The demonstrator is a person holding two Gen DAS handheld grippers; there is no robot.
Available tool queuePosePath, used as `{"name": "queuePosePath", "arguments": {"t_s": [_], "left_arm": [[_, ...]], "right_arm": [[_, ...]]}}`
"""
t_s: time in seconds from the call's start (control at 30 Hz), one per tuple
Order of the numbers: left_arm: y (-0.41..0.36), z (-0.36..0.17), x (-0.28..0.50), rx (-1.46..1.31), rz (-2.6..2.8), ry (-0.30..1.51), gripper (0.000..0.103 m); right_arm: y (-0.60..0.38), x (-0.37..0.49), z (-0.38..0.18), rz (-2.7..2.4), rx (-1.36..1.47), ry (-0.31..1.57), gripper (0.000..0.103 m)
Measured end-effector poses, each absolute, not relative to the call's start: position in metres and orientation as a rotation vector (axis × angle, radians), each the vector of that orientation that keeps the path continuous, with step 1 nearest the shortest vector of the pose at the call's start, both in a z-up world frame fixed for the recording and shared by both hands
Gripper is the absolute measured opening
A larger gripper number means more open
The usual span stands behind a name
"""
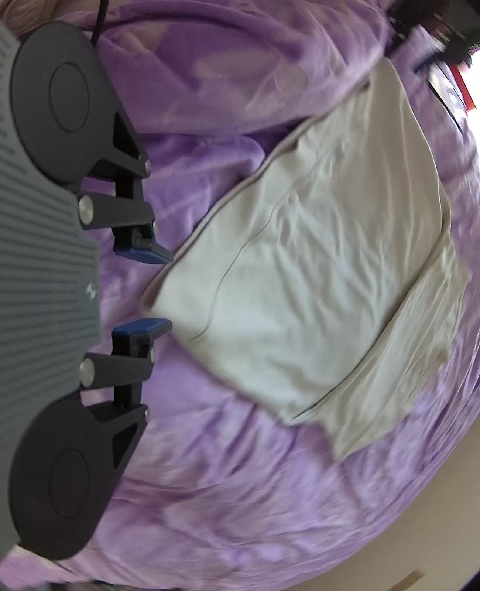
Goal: Fold small clothes
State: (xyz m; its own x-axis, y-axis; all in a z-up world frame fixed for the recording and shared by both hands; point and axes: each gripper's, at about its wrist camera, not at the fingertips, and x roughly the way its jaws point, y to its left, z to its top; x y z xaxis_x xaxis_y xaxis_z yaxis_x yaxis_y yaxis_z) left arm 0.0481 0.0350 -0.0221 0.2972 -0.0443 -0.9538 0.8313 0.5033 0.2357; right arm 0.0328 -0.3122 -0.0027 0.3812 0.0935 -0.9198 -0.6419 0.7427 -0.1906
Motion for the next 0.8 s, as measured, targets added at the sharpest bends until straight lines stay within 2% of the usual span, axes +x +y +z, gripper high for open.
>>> {"name": "queuePosePath", "arguments": {"t_s": [0.17,0.27,0.47,0.8], "left_arm": [[0.023,-0.049,0.043,1.007,-0.733,1.135,0.062],[0.026,-0.065,0.046,1.029,-0.738,1.173,0.063],[0.025,-0.079,0.040,1.087,-0.764,1.106,0.072],[0.039,-0.069,0.044,1.074,-0.750,1.051,0.073]], "right_arm": [[-0.290,0.030,-0.021,0.613,-0.718,1.054,0.041],[-0.284,0.028,-0.034,0.660,-0.815,1.044,0.050],[-0.282,0.029,-0.058,0.688,-0.959,1.006,0.050],[-0.293,0.028,-0.059,0.638,-0.995,0.991,0.042]]}}
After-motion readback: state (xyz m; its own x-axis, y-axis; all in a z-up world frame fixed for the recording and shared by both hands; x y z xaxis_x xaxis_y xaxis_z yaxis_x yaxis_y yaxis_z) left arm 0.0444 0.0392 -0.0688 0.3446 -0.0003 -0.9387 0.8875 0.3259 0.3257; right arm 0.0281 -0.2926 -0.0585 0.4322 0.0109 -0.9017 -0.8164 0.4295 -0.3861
